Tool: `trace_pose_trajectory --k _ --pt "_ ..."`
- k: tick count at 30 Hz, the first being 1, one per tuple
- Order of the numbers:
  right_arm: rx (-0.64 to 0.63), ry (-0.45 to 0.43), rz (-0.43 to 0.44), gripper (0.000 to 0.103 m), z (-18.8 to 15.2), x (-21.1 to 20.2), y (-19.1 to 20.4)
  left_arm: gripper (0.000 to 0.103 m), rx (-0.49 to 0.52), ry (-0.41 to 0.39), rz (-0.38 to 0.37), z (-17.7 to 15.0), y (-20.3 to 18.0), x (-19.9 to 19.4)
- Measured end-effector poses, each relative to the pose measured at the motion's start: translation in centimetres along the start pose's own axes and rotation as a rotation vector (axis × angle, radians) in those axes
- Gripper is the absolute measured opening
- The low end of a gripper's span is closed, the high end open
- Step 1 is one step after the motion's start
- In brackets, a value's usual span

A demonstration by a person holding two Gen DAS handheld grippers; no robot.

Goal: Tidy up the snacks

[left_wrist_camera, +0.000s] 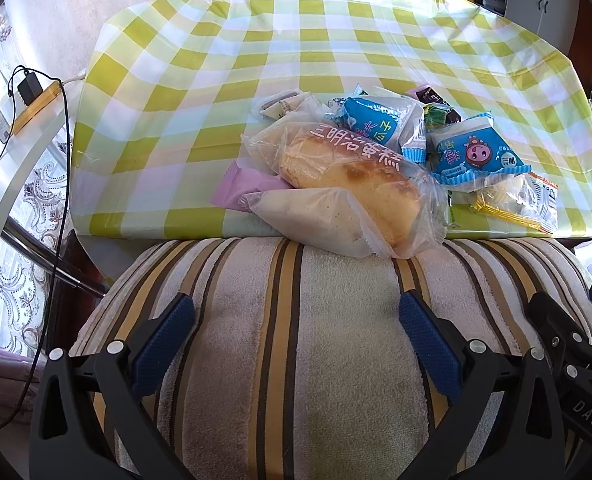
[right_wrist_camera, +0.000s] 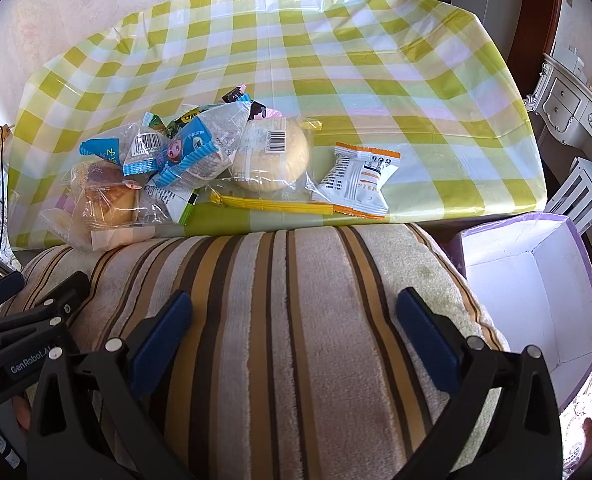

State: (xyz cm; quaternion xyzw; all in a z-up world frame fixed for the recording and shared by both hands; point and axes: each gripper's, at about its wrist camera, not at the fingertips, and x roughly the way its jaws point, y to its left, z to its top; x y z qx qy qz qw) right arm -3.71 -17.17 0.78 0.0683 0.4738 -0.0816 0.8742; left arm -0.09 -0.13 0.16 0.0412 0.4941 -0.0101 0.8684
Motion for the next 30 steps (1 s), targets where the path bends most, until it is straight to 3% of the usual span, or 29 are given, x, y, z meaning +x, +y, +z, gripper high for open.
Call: trace_pose_trajectory --k 30 --pt "0.001 -0.015 0.000 0.102 -0.27 -0.01 0.00 0.099 -0.013 -0.012 -0.011 0.31 0.20 -0.40"
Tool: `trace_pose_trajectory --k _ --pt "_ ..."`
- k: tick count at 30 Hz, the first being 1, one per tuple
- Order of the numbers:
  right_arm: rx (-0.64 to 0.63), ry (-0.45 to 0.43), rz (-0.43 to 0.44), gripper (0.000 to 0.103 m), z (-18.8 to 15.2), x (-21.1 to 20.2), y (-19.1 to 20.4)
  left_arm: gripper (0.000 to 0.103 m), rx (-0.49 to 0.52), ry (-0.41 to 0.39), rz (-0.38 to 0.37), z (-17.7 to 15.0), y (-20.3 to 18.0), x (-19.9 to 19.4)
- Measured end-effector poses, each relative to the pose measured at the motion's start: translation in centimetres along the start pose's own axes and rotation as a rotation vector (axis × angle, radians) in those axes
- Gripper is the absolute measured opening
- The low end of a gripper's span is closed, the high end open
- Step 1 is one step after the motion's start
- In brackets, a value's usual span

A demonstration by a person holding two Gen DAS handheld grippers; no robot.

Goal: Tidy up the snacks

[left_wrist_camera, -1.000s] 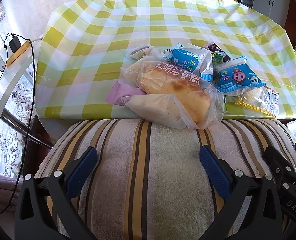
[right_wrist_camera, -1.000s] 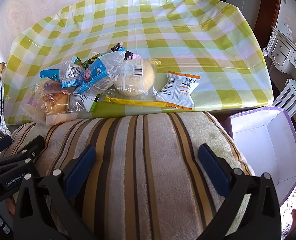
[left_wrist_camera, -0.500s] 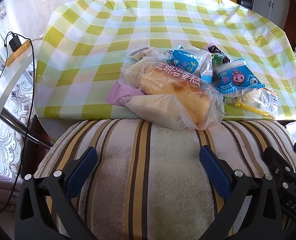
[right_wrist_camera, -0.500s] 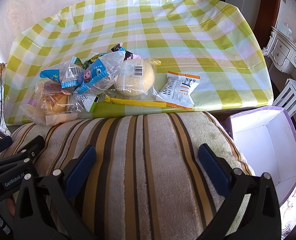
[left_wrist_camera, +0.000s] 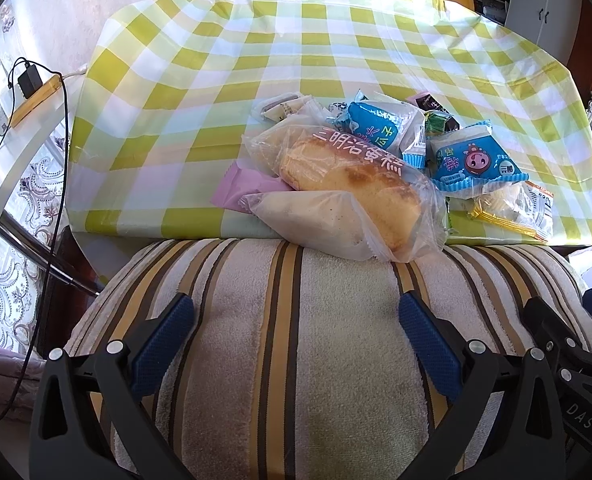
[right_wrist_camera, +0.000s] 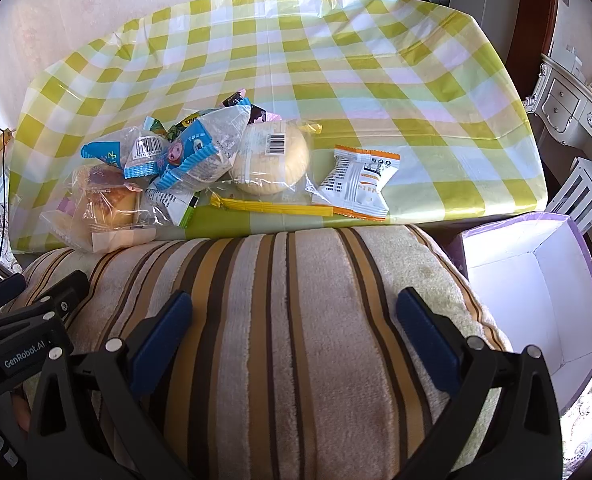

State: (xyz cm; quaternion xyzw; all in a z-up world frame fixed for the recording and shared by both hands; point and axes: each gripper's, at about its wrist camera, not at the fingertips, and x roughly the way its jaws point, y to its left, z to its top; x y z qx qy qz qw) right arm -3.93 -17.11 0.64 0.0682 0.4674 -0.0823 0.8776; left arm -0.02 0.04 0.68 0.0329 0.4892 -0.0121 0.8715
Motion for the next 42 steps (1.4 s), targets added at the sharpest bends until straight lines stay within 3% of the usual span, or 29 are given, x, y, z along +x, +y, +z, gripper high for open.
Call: trace_pose_trajectory --k 35,42 --pt "-0.017 -0.001 -0.023 0.102 0.1 0.0 0.3 0.099 -0.009 0.005 -0.014 -0.1 0.3 0.0" --pt "-0.022 0.078 0.026 0.102 1.1 0.2 -0.3 0.099 -0.053 -0.007 -0.068 -0.4 0.8 -0.4"
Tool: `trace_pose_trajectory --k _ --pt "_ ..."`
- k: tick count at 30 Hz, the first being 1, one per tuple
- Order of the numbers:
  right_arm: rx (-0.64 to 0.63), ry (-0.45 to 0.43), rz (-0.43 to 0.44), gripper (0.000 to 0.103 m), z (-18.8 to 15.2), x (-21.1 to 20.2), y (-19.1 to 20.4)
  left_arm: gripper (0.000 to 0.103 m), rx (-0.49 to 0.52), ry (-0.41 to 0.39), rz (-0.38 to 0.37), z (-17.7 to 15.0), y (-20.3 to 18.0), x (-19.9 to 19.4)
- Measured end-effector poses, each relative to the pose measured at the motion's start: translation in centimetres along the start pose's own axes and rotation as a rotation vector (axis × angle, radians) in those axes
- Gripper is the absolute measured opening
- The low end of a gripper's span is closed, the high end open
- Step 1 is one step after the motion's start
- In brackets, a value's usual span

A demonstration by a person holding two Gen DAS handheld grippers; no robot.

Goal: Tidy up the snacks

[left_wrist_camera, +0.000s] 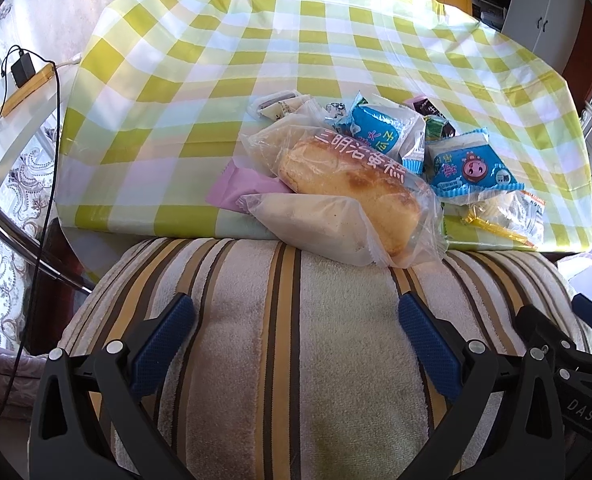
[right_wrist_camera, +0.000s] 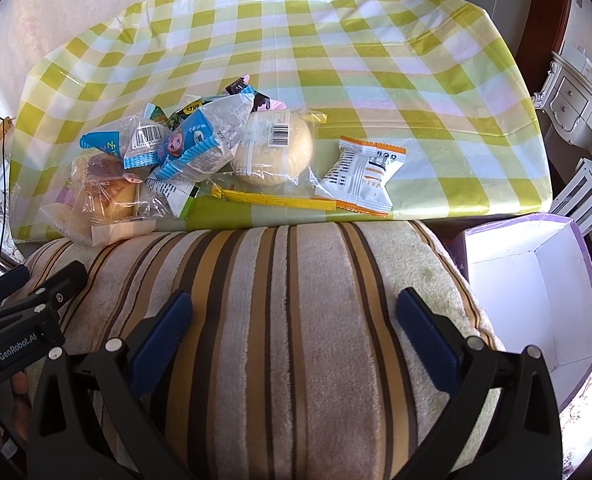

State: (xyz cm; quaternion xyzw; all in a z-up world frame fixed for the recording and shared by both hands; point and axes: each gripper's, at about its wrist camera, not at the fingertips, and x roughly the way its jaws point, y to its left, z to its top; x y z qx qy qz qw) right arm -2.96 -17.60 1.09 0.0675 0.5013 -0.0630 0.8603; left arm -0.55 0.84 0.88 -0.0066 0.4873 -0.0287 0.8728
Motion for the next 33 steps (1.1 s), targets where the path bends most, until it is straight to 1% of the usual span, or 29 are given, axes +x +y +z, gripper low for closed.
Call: trace_pose_trajectory --k 4,7,9,11,13,16,19,20,21,23,28,30,33 --pt "-0.006 0.028 0.091 0.102 0.8 0.0 -1.1 0.098 -0.092 -0.018 -0.111 0.5 0.7 -0.3" --pt "-0.019 0.018 0.116 0.102 1.6 -0.2 -1.6 0.098 -0.142 -0.021 -0.192 1.2 0.8 -0.5" --pt "-0.012 -0.010 0.134 0.102 2.3 -0.4 -2.0 0.097 -0.174 -0.055 -0.216 2.2 1.5 -1.1" --pt "0.009 -0.027 0.156 0.102 3.1 -0.5 -2.4 0.097 -0.169 -0.086 -0.214 3.3 1.4 -1.5" --pt "0.011 -0.041 0.154 0.102 4.0 -0.4 -2.7 0.097 -0.178 -0.087 -0.207 4.5 2.4 -1.7" --pt "0.010 -0.051 0.130 0.102 5.3 -0.1 -3.3 0.095 -0.215 -0.031 -0.261 5.1 3.7 -0.9" --pt "0.065 -0.037 0.121 0.102 6.2 0.7 -4.9 0.089 -0.227 0.027 -0.295 5.1 4.1 0.2" --pt "0.079 -0.021 0.113 0.102 6.5 1.1 -5.4 0.083 -0.248 0.053 -0.315 5.0 4.4 0.9" --pt "0.088 -0.009 0.106 0.102 6.6 1.4 -5.8 0.079 -0.276 0.085 -0.340 5.0 4.6 1.4" --pt "0.099 0.002 0.086 0.102 6.9 2.0 -6.4 0.077 -0.317 0.124 -0.375 4.8 4.9 2.5" --pt "0.132 0.032 0.053 0.102 7.7 3.5 -7.3 0.076 -0.339 0.148 -0.392 5.2 4.7 3.5" --pt "0.152 0.054 0.041 0.102 7.9 4.4 -7.6 0.066 -0.341 0.162 -0.382 5.4 4.8 4.1" --pt "0.171 0.089 0.027 0.102 8.2 5.5 -8.0 0.058 -0.360 0.173 -0.391 5.5 5.4 4.6"
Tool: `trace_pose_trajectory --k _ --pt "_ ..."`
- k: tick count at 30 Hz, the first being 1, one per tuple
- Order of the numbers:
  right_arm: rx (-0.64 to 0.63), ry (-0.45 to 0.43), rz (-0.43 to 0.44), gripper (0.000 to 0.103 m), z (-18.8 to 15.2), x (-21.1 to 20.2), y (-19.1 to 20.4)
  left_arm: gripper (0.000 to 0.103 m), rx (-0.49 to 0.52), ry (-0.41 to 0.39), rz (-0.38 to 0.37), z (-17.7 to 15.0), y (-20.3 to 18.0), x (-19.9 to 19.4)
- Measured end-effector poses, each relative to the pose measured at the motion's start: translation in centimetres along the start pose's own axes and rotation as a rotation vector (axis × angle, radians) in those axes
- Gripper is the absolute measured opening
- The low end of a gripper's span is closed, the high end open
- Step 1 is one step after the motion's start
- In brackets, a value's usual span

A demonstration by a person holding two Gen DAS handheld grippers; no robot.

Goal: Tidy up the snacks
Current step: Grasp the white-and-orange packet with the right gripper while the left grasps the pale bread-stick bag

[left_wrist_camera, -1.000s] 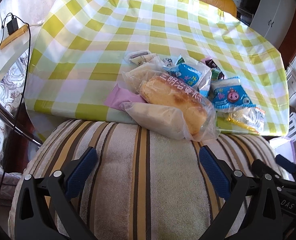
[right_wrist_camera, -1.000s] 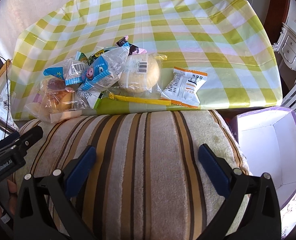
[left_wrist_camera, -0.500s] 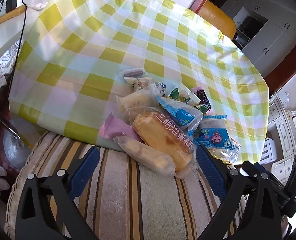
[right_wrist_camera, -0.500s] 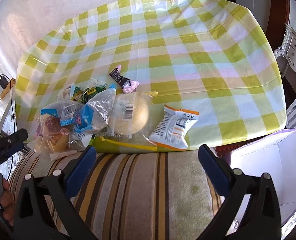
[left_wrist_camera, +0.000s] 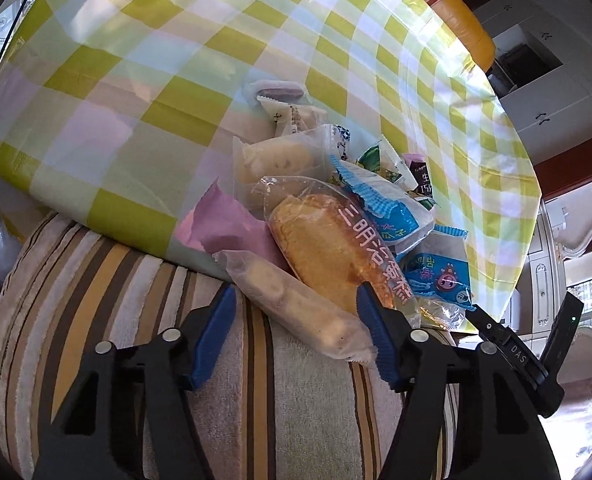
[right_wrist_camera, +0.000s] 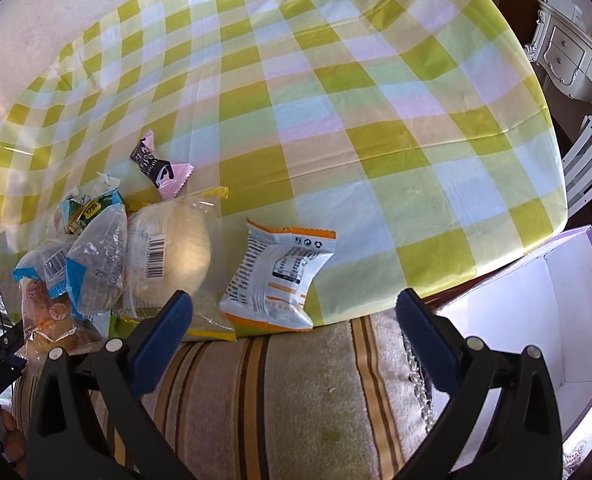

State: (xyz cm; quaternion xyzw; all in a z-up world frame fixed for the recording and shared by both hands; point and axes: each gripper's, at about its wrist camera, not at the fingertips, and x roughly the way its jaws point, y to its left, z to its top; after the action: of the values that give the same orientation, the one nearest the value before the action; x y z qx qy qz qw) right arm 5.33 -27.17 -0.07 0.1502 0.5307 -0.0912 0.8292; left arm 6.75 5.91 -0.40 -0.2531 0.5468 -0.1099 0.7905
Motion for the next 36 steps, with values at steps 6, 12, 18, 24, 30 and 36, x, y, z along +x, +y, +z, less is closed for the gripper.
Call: trace_pose_trajectory --k 6,12,18,24,30,36 --pt "0.027 0.023 -0.019 0.101 0.6 1.1 -0.1 0.047 0.002 0.011 -0.010 -0.1 0.5 -0.1" --pt "-0.010 0.035 -0.061 0.092 0.7 1.7 0.7 0.036 -0.003 0.023 -0.023 -0.5 1.0 -0.6" --pt "-0.018 0.065 -0.079 0.081 1.0 2.6 1.0 0.025 -0.011 0.021 -0.039 -1.1 1.5 -1.3" --pt "-0.022 0.066 -0.058 0.045 1.2 2.9 1.3 0.018 -0.004 -0.002 -0.053 -1.9 1.3 -2.6" --pt "0.016 0.031 -0.025 0.036 1.0 1.8 0.4 0.018 0.006 -0.026 -0.057 -2.7 1.3 -4.0" --pt "0.017 -0.005 -0.018 0.035 0.7 0.4 0.3 0.017 0.008 -0.068 -0.061 -3.4 1.7 -5.5"
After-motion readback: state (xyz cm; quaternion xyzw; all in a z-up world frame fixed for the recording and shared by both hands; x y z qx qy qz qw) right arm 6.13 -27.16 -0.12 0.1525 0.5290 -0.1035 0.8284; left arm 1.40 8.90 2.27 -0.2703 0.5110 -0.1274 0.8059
